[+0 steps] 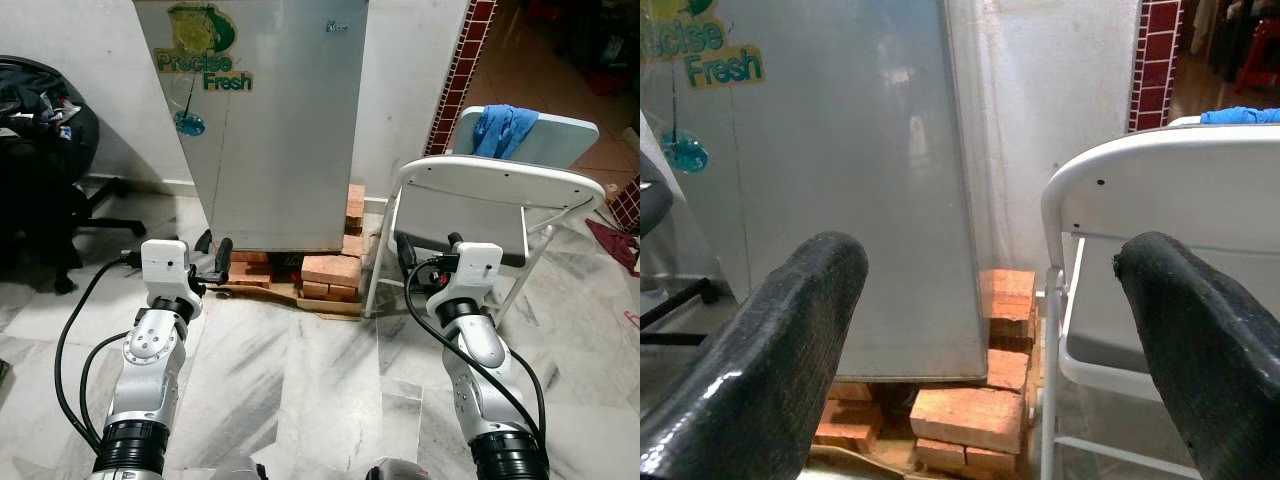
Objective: Restocking fridge
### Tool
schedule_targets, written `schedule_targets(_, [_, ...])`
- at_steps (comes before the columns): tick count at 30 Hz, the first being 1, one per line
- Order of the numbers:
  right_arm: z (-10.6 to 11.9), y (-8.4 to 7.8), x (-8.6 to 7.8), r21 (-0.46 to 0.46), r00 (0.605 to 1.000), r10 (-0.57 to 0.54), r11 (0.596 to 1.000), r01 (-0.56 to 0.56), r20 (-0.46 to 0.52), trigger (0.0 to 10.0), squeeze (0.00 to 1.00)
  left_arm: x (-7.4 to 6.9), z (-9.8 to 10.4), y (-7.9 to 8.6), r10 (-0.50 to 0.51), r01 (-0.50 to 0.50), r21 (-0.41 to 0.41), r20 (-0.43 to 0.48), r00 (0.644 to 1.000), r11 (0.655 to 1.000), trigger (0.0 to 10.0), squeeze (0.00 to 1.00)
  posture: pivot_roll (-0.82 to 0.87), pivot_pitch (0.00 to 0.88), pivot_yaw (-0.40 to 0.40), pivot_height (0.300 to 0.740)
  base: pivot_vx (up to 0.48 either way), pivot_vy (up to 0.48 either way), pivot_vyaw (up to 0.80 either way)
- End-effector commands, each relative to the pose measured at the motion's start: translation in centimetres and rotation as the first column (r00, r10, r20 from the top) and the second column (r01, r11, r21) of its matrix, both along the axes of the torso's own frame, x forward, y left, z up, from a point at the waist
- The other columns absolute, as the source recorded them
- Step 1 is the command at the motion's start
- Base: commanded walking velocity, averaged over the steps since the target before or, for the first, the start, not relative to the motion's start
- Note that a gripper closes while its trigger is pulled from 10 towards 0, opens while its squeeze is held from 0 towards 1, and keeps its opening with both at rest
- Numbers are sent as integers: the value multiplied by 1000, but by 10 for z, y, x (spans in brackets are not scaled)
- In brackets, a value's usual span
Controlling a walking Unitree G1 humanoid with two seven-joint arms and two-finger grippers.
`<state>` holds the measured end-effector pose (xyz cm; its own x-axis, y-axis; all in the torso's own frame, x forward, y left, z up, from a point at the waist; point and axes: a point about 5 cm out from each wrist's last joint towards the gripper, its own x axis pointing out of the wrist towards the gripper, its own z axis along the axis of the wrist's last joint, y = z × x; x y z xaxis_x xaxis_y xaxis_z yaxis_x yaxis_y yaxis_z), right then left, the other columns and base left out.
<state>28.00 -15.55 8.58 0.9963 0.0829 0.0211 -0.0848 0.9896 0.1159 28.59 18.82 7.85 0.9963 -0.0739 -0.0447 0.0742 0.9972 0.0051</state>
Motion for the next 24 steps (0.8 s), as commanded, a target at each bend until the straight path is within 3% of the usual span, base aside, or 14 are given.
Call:
schedule_targets(1, [4,-1,0,5,1000,-4,1000,4,15,10000,0,2,6,0,1,-1,3,16,1000,1000,10000,0,-73,0,38,740,0,0,0])
schedule_targets(10, [4,-1,0,5,1000,-4,1000,4,15,10000,0,2,6,0,1,-1,3,16,1000,1000,10000,0,-73,0,38,740,0,0,0])
schedule_targets(11, [4,0,-1,6,1000,1,1000,-1,13,10000,0,2,6,-1,-2,2,3,16,1000,1000,10000,0,0,0,0,740,0,0,0])
schedule_targets(12, [2,1,-2,-33,1000,10,999,-10,0,10000,0,-2,2,-6,-8,8,-7,6,1000,1000,10000,0,-62,36,9,740,0,0,0])
schedule_targets(15, [-2,3,-3,-96,1000,23,995,-25,-20,10000,0,-9,-2,-12,-15,15,-24,-9,1000,1000,10000,0,-61,36,8,740,0,0,0])
schedule_targets(24, [-3,6,-3,-106,999,34,994,-36,-22,10000,0,-9,-2,-13,-14,14,-24,-12,1000,1000,10000,0,-61,37,8,740,0,0,0])
